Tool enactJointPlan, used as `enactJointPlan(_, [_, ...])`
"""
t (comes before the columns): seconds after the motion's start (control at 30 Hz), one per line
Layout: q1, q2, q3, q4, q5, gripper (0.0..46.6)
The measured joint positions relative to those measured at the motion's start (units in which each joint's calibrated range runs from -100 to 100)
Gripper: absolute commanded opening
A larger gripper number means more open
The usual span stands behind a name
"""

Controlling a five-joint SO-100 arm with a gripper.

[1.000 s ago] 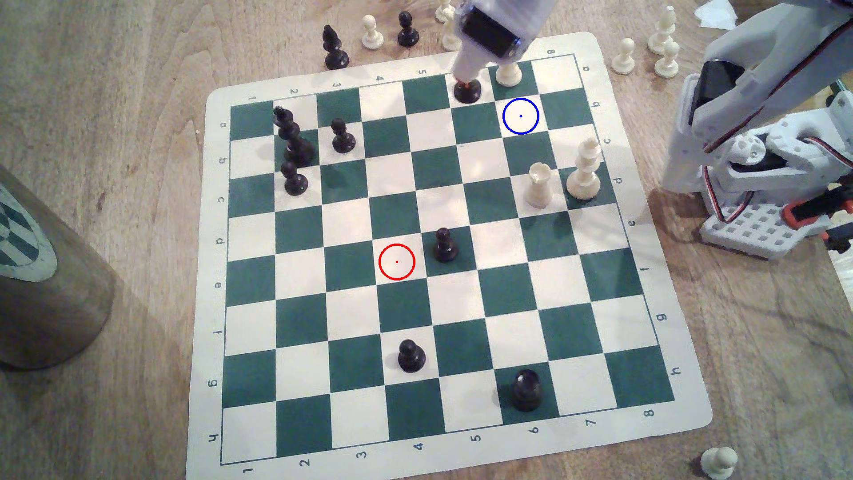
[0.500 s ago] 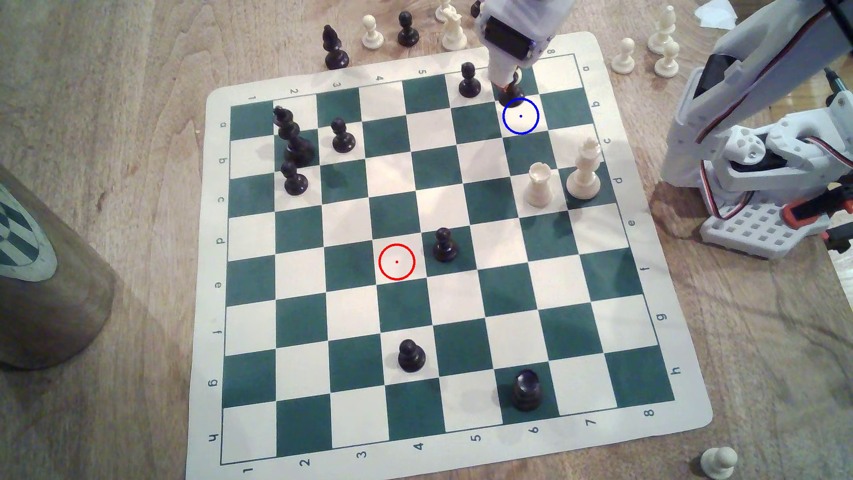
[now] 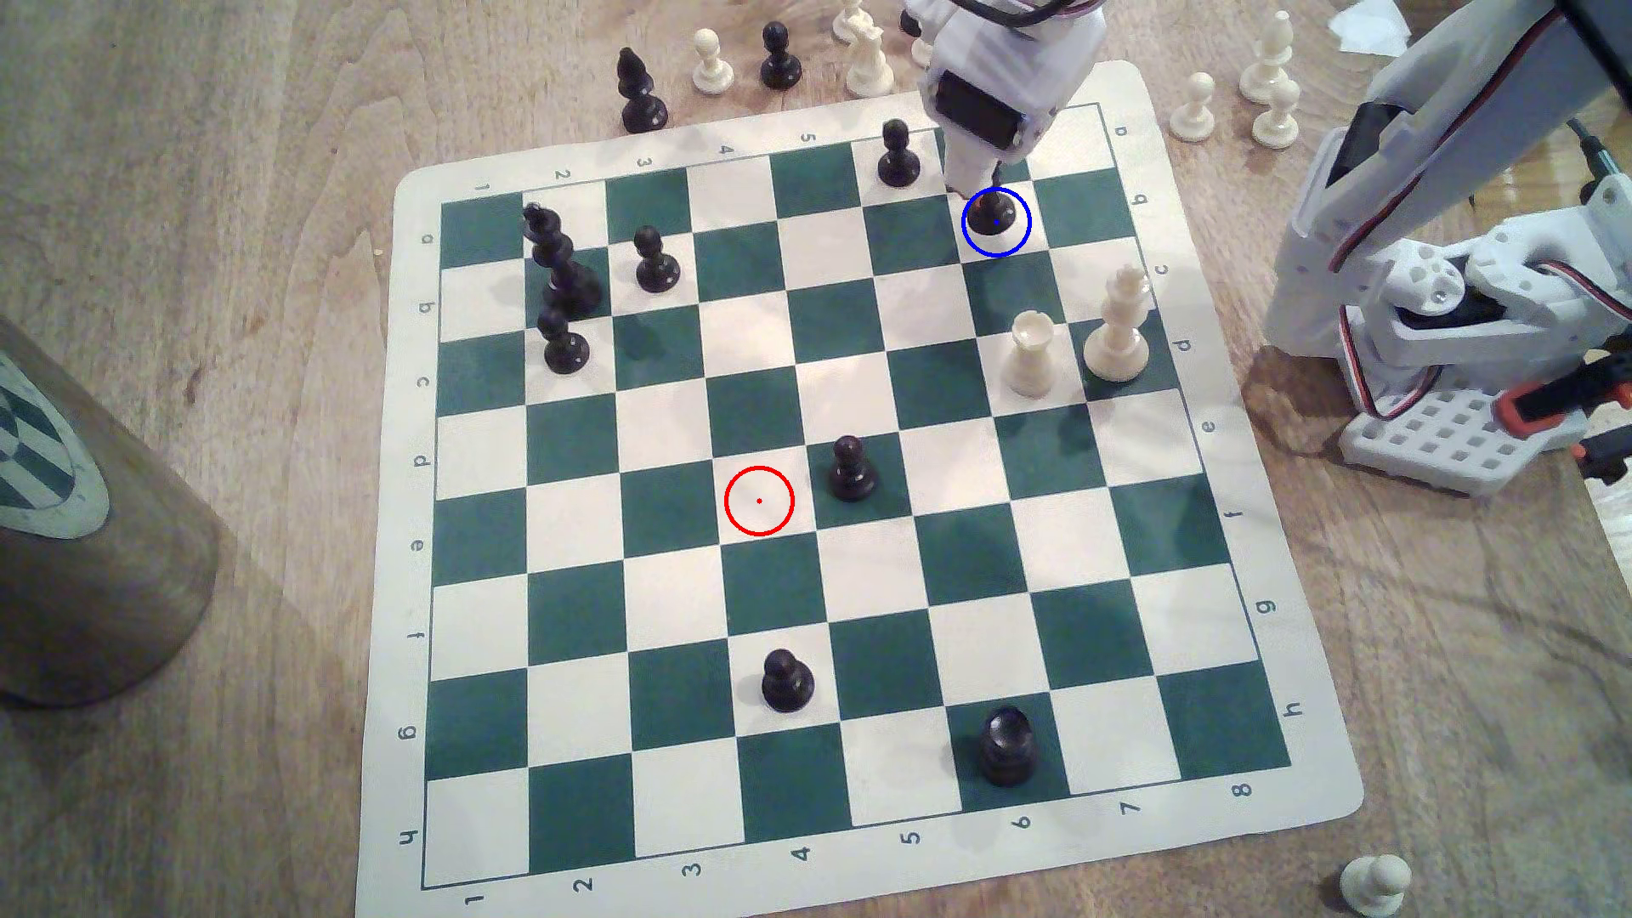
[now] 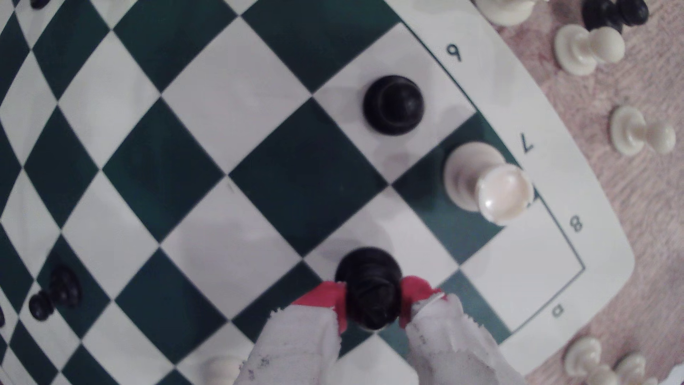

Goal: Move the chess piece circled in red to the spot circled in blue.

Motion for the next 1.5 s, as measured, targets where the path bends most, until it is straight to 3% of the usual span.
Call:
enactJointPlan(0.57, [0.74, 3.94, 0.0, -2.39, 0.39, 1.3])
enactJointPlan(0.73, [0.74, 3.94, 0.0, -2.39, 0.34, 9.3])
enactJointPlan(0.9, [0.74, 4.19, 0.0, -2.23, 0.83, 14.3])
enactJointPlan(1.5, [1.4, -3.27, 0.0, 7.97, 1.51, 22.0])
